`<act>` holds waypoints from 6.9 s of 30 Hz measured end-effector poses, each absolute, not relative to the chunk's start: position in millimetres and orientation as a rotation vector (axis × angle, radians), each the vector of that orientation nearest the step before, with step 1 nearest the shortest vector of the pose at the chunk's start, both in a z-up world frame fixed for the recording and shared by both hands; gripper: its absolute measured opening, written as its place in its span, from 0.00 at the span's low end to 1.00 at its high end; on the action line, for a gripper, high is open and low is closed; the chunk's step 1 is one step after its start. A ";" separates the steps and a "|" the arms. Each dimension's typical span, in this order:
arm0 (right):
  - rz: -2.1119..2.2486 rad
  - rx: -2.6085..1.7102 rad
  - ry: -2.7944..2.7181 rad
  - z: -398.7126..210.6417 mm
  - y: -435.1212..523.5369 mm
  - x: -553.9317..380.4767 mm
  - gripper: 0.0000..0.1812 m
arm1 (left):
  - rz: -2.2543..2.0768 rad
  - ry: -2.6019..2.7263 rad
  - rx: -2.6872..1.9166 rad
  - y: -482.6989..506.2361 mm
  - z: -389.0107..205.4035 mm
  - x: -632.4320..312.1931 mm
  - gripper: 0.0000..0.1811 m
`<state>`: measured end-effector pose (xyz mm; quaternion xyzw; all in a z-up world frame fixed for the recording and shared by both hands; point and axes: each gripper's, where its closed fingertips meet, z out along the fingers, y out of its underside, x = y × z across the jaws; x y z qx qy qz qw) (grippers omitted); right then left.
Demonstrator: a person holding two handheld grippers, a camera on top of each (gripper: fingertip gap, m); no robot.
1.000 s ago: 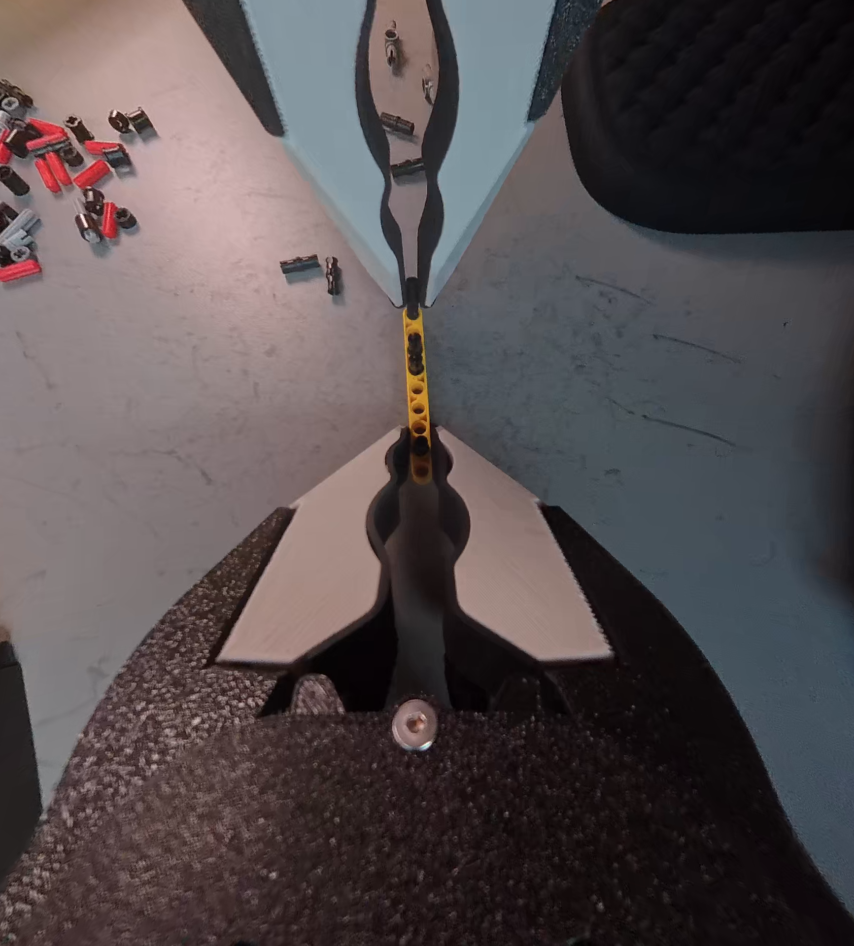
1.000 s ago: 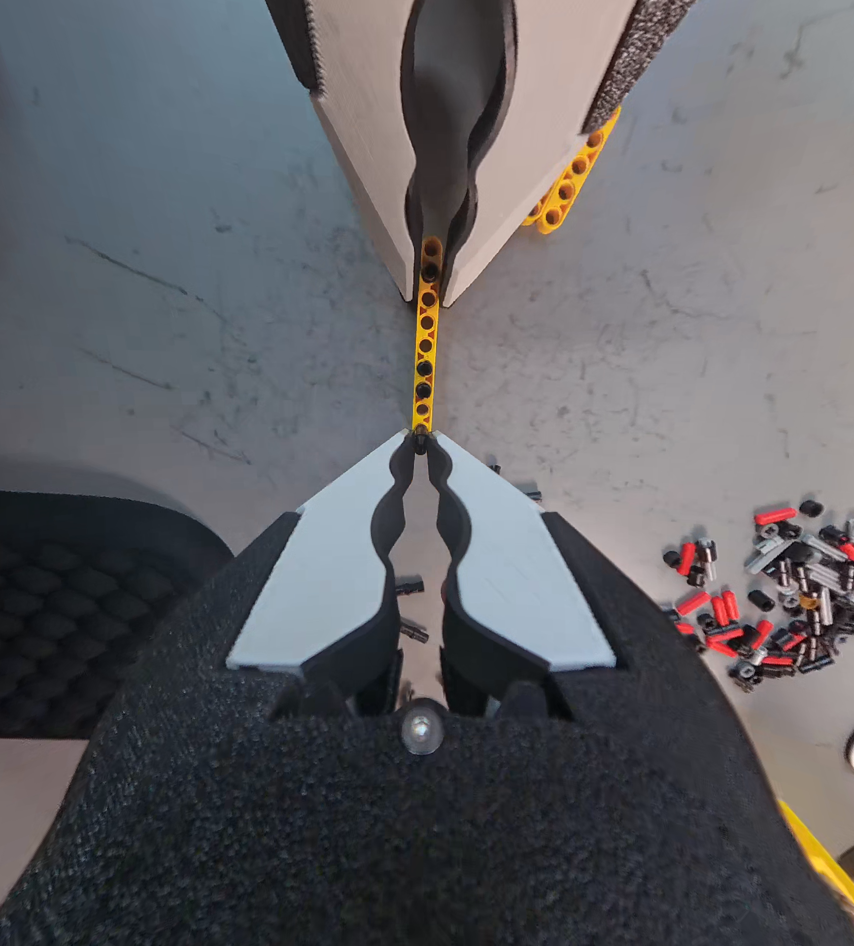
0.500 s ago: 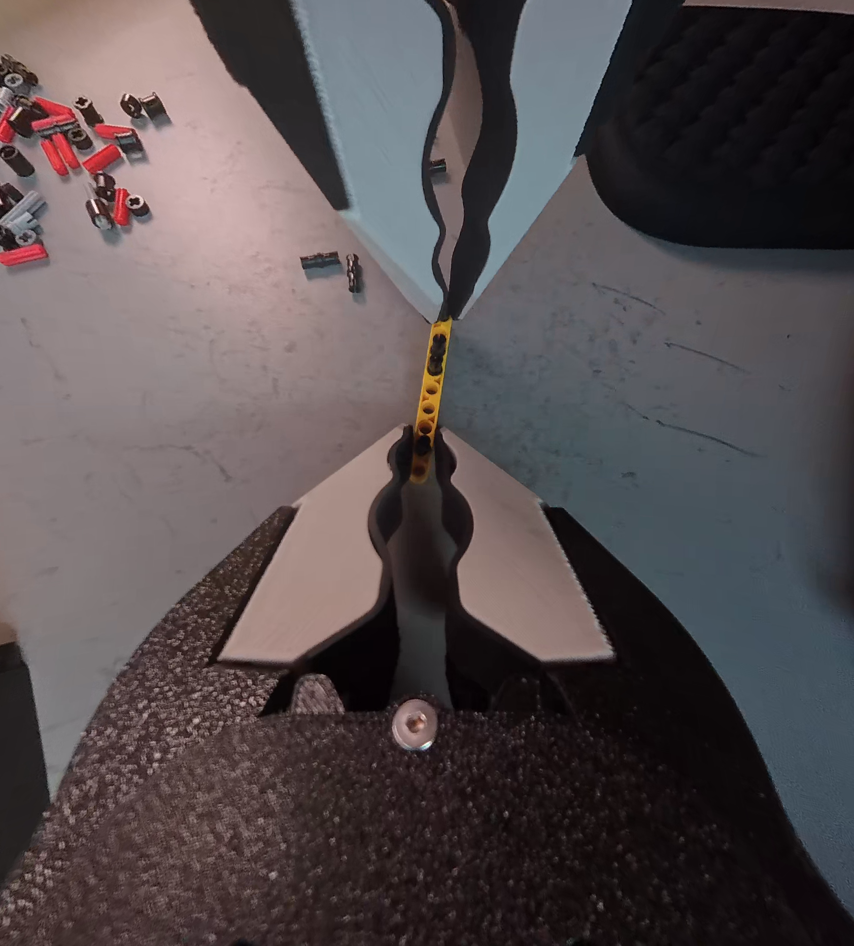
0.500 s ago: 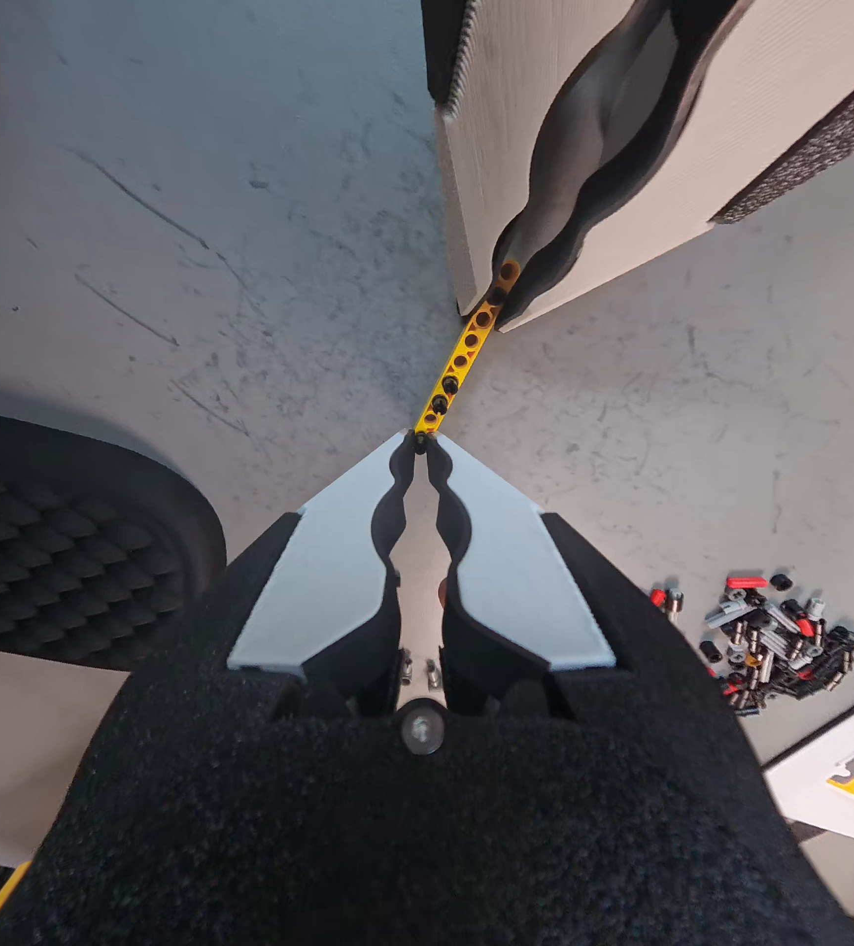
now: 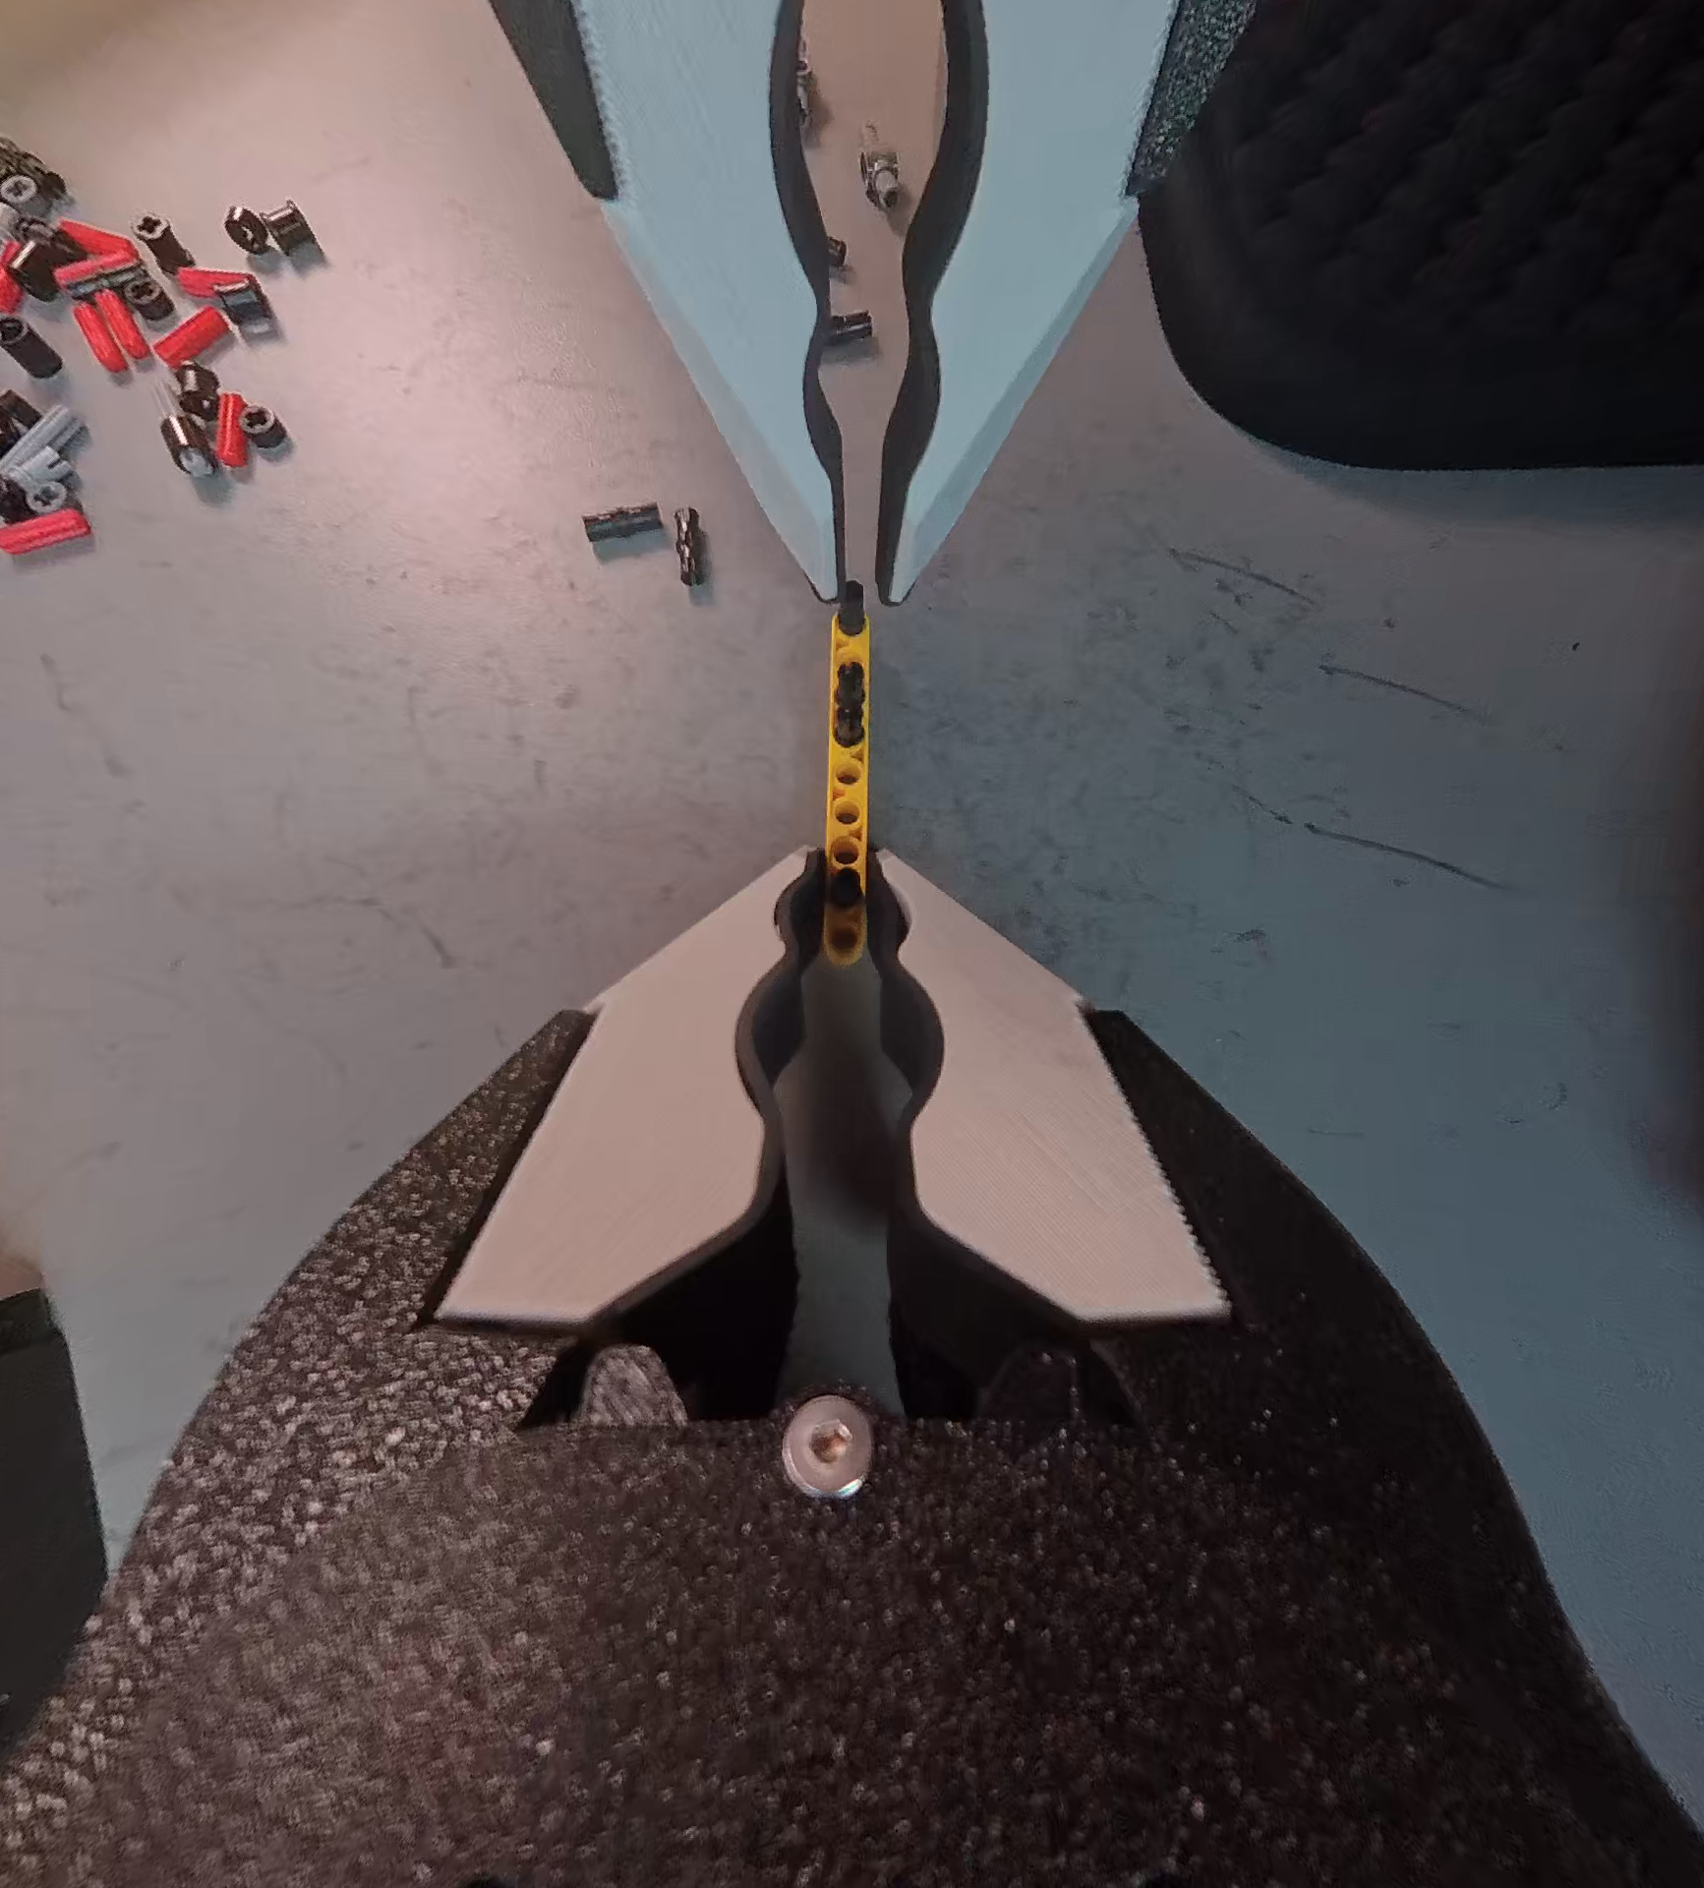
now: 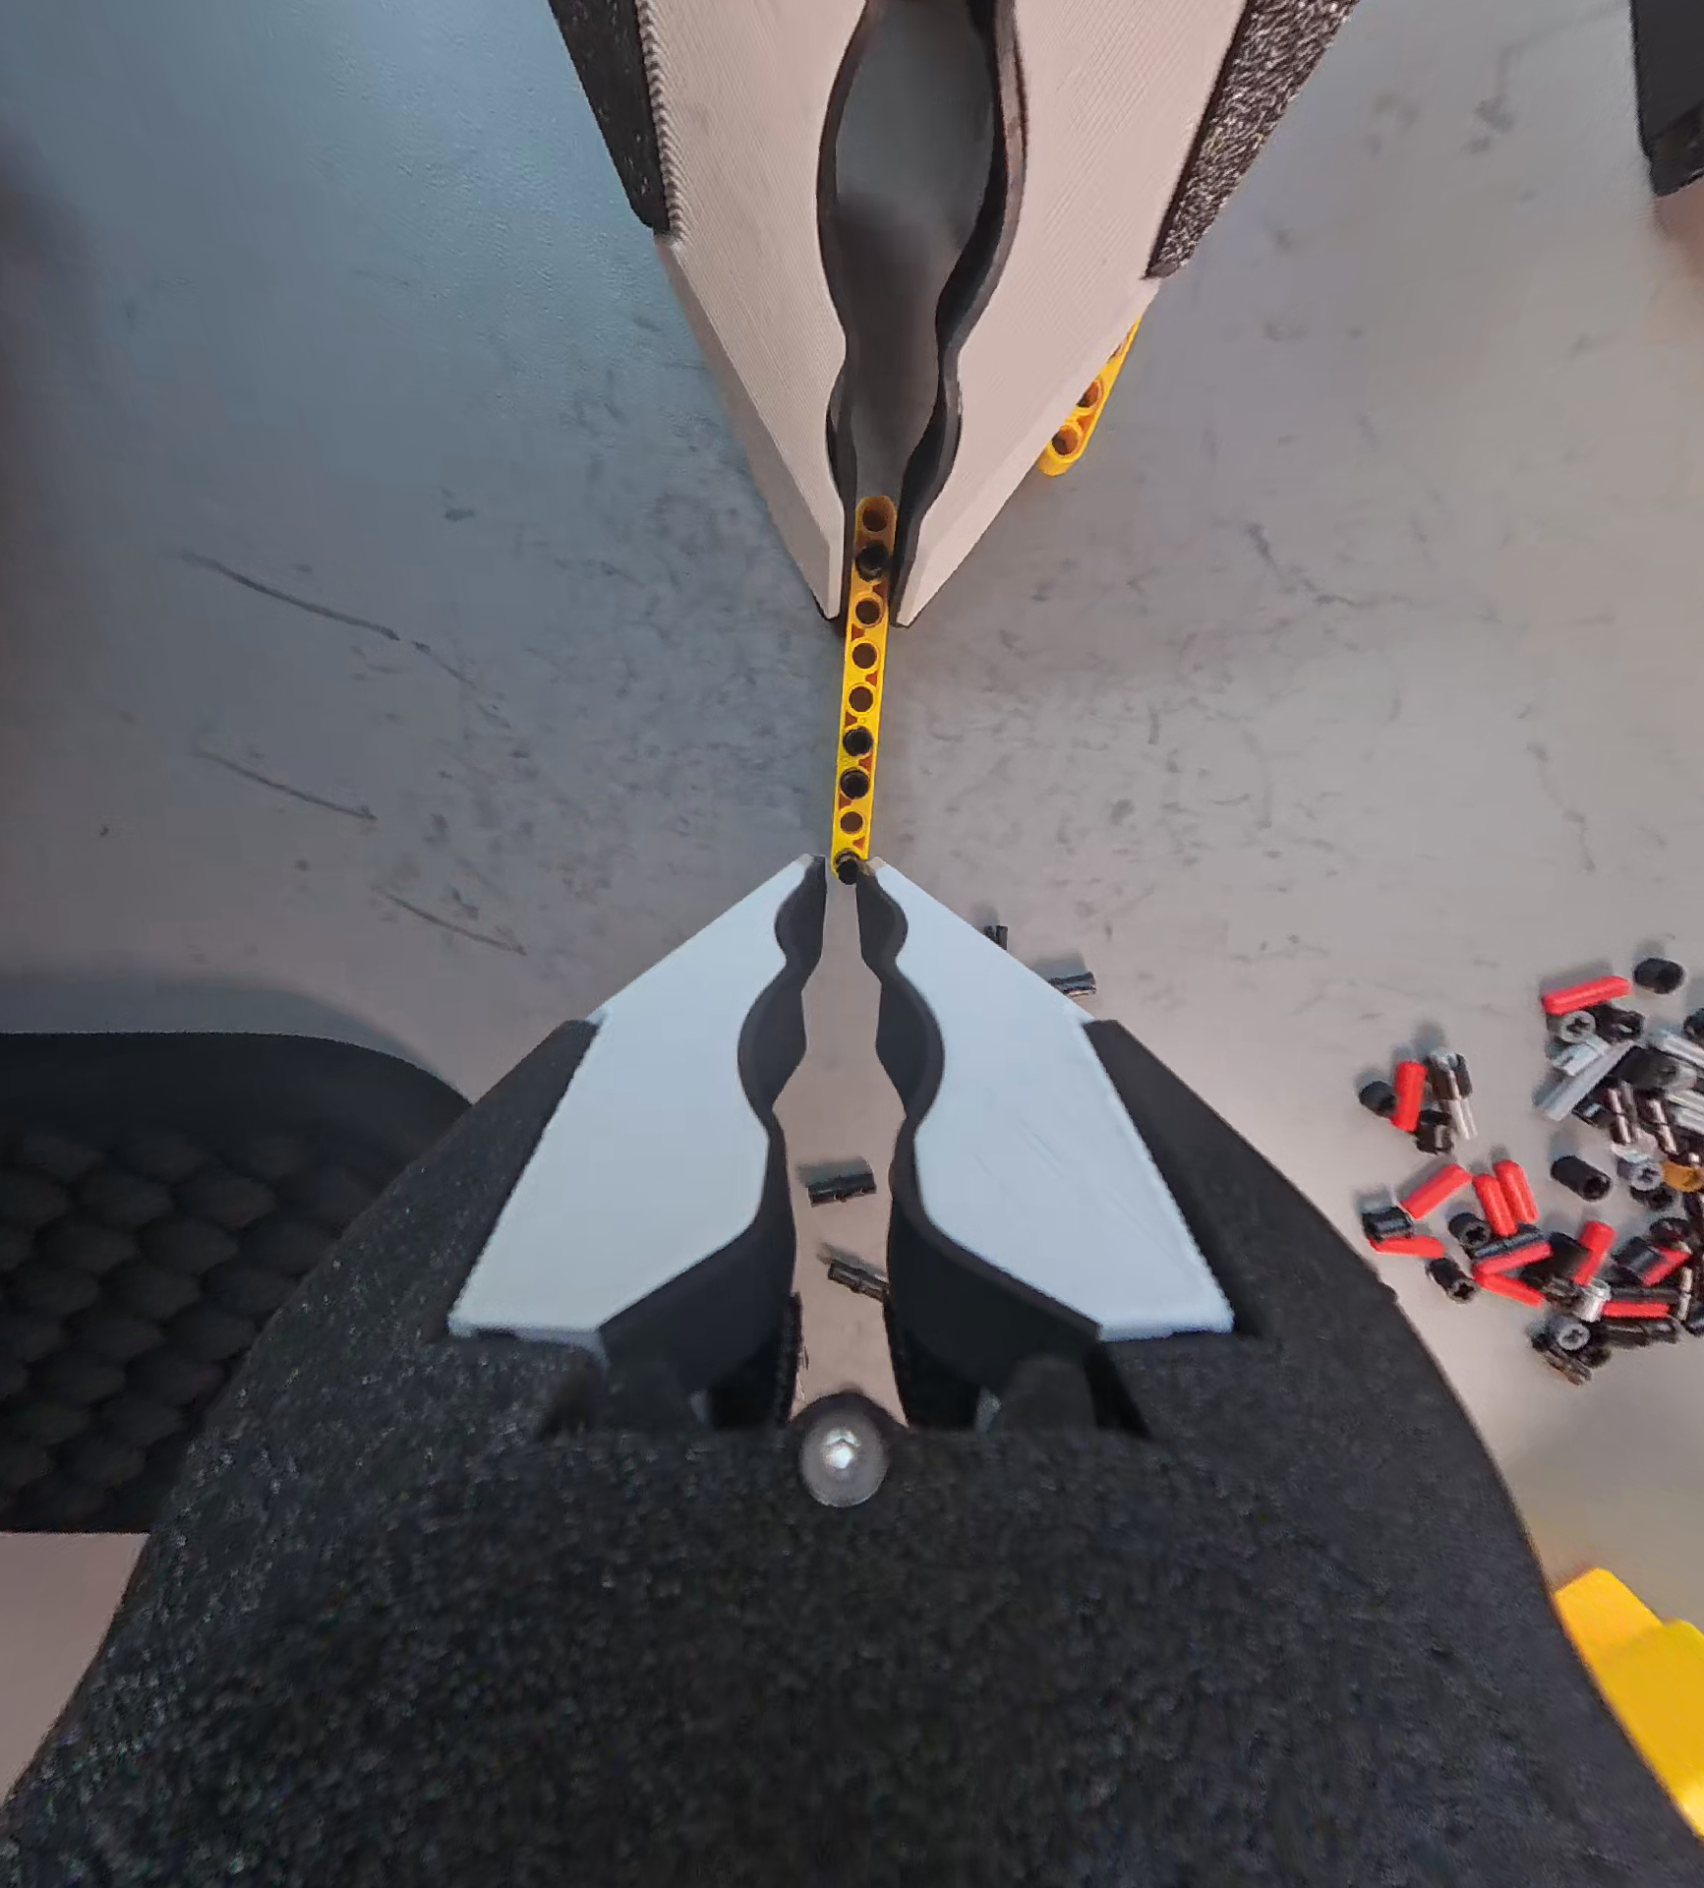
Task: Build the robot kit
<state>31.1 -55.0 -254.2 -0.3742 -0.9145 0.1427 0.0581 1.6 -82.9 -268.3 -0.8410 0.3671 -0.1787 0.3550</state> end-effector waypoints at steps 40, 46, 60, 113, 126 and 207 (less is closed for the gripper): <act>1.000 -1.282 -2.137 -241.0 -46.6 19.4 0.10 | -0.419 0.977 -2.152 -83.9 -268.6 2.2 0.04; 1.084 -1.204 -1.788 -207.2 -18.6 6.3 0.11 | -0.400 0.963 -2.151 -82.3 -268.2 0.2 0.07; 1.182 -1.344 -1.724 -203.3 5.5 22.6 0.12 | -0.259 1.056 -2.069 -84.5 -267.5 -2.7 0.04; 0.837 -1.152 -2.280 -262.6 -75.2 40.1 0.08 | -0.196 1.120 -1.991 -92.0 -264.3 0.1 0.12; 0.512 -1.422 -1.910 -214.3 61.8 72.1 0.08 | -0.154 1.036 -1.973 -82.0 -255.6 -10.5 0.10; 0.790 -1.194 -2.239 -265.3 -62.2 34.0 0.05 | -0.805 1.001 -2.170 -127.1 -256.4 2.9 0.04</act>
